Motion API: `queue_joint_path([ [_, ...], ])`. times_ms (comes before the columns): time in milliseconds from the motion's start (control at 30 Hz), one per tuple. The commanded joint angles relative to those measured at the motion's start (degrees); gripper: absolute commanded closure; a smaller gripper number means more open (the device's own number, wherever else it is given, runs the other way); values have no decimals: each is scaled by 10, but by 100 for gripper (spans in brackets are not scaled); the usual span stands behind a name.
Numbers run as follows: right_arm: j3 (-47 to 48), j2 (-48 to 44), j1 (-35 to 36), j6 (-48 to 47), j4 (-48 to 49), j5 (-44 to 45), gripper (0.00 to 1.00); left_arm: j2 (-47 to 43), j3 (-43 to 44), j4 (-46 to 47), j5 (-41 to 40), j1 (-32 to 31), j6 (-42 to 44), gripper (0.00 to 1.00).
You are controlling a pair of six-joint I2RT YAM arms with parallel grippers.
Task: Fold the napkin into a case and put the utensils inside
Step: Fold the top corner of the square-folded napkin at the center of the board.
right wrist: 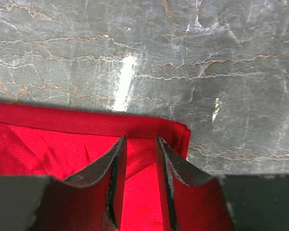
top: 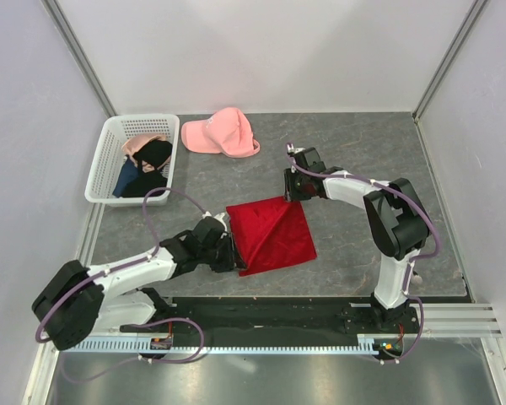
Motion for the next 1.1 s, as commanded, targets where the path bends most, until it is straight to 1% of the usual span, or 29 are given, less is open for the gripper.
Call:
queue_joint_path([
  [0,31,-36,0,-16,-16,19,60,-53,64,-59,-34,2,7,63],
  [33,38,-43,1,-17,-27,20,59,-66,78,-71,-43,7,13,61],
  [67,41,-50,1,-18,-32,22,58,-70,104,-87,-62,13,23,55],
  [100,45,-65,2,-20,-38,25,52,-73,115,-98,-70,21,30,52],
  [167,52,-80,2,-20,-57,33,45,-66,141,-113,-69,62,50,46],
  [200,54,-95,3,-19,-62,34,39,-59,148,-112,-61,79,57,46],
  [233,54,-102,6,-18,-71,31,38,-49,155,-111,-52,113,65,45],
  [300,48,-123,9,-7,-75,16,36,-2,184,-113,-37,139,95,44],
  [333,36,-130,10,-1,-76,6,36,18,194,-113,-37,155,106,45],
  [400,19,-152,16,10,-74,-35,36,69,223,-115,-47,165,134,45],
  [467,-9,-170,29,23,-67,-55,36,116,251,-116,-53,177,159,45],
  [567,-48,-195,51,32,-61,-56,38,156,281,-114,-49,185,172,44],
  [700,-113,-223,70,34,-47,-66,44,214,310,-110,-64,186,183,45],
  [900,-182,-244,73,41,-22,-74,51,276,342,-112,-73,186,187,48],
  [1067,-209,-261,72,47,-8,-79,55,308,354,-114,-85,186,184,49],
])
